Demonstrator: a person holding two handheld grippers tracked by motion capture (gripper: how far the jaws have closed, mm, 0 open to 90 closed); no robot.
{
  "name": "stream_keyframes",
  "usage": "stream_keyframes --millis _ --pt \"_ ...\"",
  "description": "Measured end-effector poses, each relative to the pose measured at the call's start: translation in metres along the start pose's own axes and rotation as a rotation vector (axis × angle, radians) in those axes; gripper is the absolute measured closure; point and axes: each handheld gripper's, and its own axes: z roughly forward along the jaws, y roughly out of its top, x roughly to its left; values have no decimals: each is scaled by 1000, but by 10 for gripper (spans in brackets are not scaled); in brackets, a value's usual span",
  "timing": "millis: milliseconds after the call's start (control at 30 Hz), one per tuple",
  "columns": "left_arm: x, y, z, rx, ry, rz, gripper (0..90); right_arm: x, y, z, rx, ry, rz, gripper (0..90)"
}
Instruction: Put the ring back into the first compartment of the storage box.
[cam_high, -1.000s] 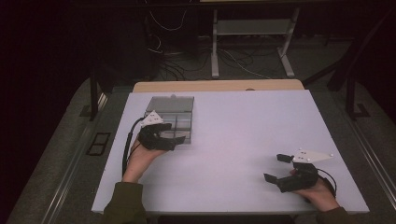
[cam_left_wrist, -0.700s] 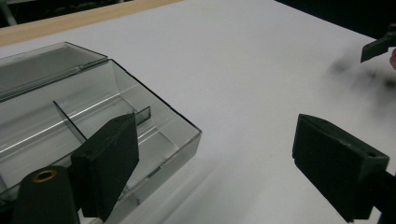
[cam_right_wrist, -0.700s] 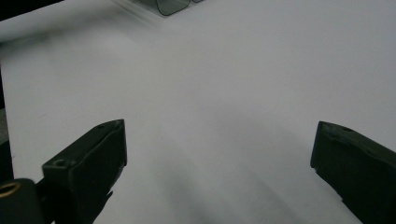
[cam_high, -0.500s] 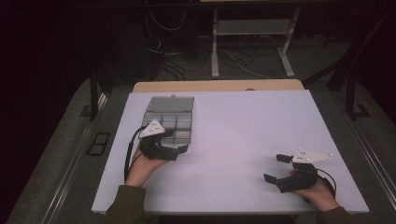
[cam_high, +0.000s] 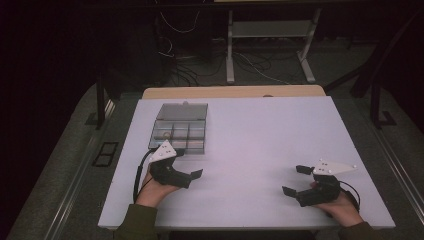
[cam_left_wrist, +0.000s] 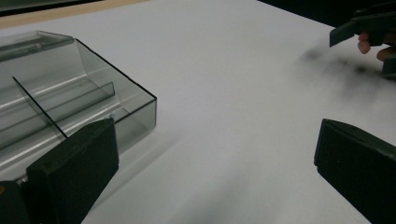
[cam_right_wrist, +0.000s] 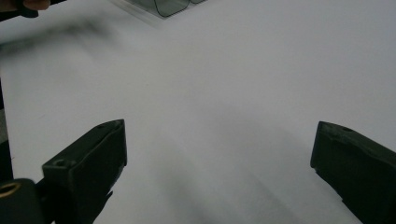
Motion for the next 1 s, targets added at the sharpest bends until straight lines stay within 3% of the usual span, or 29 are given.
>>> stream_keyframes --millis 367,1000 --pt "-14 -16 -6 0 -13 8 0 0 0 0 4 0 3 34" --pt "-19 -31 -9 49 -22 17 0 1 0 -1 5 -3 1 34"
